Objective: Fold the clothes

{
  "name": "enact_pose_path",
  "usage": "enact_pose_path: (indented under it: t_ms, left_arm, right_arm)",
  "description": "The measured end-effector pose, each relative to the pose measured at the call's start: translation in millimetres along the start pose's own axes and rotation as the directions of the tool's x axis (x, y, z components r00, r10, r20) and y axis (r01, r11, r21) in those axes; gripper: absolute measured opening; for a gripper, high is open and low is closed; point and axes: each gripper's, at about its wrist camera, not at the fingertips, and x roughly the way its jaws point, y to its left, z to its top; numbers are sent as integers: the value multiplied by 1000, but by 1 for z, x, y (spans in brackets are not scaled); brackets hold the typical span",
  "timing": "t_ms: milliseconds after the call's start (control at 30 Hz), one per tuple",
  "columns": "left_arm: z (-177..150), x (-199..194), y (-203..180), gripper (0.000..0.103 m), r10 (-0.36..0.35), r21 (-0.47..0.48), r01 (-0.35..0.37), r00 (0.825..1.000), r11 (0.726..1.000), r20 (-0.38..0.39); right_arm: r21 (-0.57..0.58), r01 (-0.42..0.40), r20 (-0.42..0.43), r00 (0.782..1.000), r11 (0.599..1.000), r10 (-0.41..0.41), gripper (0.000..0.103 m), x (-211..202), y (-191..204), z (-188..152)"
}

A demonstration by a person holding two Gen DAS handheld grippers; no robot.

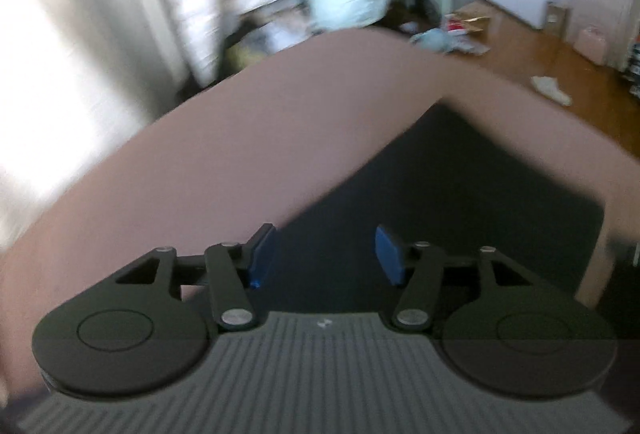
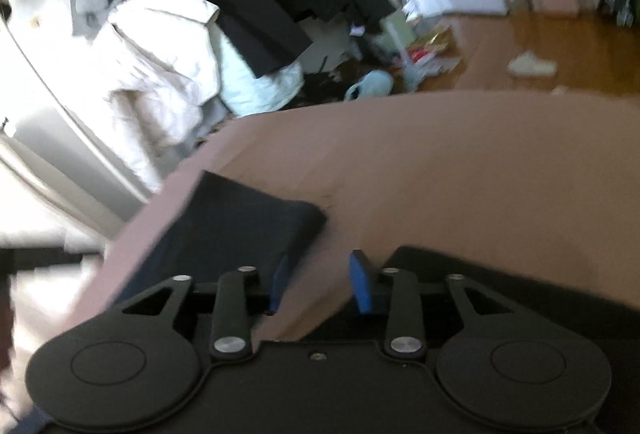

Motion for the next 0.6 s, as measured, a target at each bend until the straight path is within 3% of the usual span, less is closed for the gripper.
enact_pose_path:
  t_ms: [33, 100, 200, 267, 333, 367, 433, 500, 600]
  left_arm:
    - [-21, -13, 19, 60, 35, -18, -35, 999, 999, -11]
    - [-64, -38, 64, 61, 154, -53, -158, 986, 986, -65]
    - [-132, -86, 129, 62, 315, -116, -336, 934, 935, -171]
    - [-180, -125, 170, 62, 386, -177, -428, 893, 886, -230]
    - [-229, -170, 204, 69, 436, -259, -504, 856, 824, -278]
    - [-250, -190, 216, 75, 449, -299, -531, 841, 793, -303]
    - [-294, -228, 242, 76, 460, -379, -581, 809, 721, -365]
    - [-329, -264, 262, 76, 458, -447, -605, 794, 659, -399]
    - [-367, -313, 282, 80, 447, -542, -583, 812, 605, -375]
  right_arm:
    - [16, -21, -12, 1000, 1000, 21, 53, 0, 0, -1]
    - [50, -63, -34, 997, 997, 65, 55, -1, 1, -2]
    - [50, -94, -56, 994, 994, 97, 55, -4, 8, -4]
    - [2, -86, -59, 995, 996, 86, 55, -6, 20, -4]
    - [-39, -87, -67, 994, 995, 85, 55, -9, 33, -7]
    - [-58, -91, -72, 994, 994, 86, 55, -11, 40, -9]
    - [-98, -115, -93, 990, 989, 106, 55, -16, 56, -16]
    - [-135, -160, -136, 980, 978, 142, 55, -23, 72, -25]
    - [-171, -248, -242, 949, 953, 203, 55, -42, 96, -49]
